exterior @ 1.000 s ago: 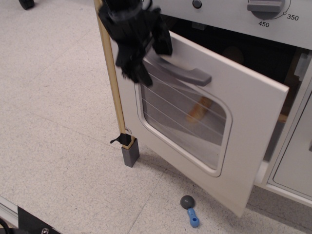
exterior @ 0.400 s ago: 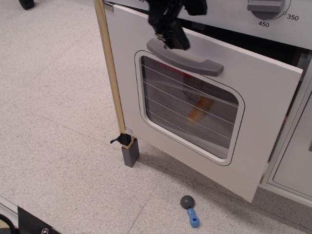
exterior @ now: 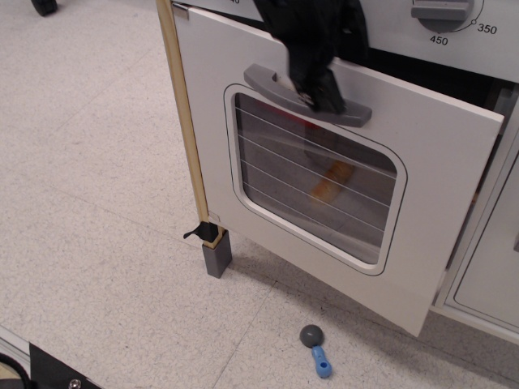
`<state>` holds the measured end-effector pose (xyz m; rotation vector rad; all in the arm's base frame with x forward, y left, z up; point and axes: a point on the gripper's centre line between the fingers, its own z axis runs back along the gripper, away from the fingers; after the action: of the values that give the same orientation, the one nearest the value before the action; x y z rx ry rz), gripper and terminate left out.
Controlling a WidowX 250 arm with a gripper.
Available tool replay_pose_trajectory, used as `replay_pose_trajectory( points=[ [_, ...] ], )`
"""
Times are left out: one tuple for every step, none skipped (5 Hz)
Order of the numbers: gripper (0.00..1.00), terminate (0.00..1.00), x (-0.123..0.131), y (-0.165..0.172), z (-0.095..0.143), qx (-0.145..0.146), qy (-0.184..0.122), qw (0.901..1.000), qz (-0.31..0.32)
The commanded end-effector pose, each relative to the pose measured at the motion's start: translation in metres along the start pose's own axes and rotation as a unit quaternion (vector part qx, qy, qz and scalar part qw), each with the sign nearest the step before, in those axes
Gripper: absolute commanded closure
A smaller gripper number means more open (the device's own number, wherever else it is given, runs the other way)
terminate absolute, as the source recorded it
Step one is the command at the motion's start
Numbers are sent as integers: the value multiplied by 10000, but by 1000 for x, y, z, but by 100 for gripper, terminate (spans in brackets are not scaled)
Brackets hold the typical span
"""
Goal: Open oven
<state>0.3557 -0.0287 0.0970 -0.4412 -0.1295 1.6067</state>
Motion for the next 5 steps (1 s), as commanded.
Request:
replay_pose_trajectory(
  points=[
    [0,0,7,-5,4,-7,23,10000,57],
    [0,0,26,11,7,159,-374,9992,43],
    [0,0,50,25,19,382,-659,9970,-116],
    [0,0,70,38,25,667,-857,9897,-938],
    [0,0,95,51,37,1100,-991,9637,-2220]
  ],
)
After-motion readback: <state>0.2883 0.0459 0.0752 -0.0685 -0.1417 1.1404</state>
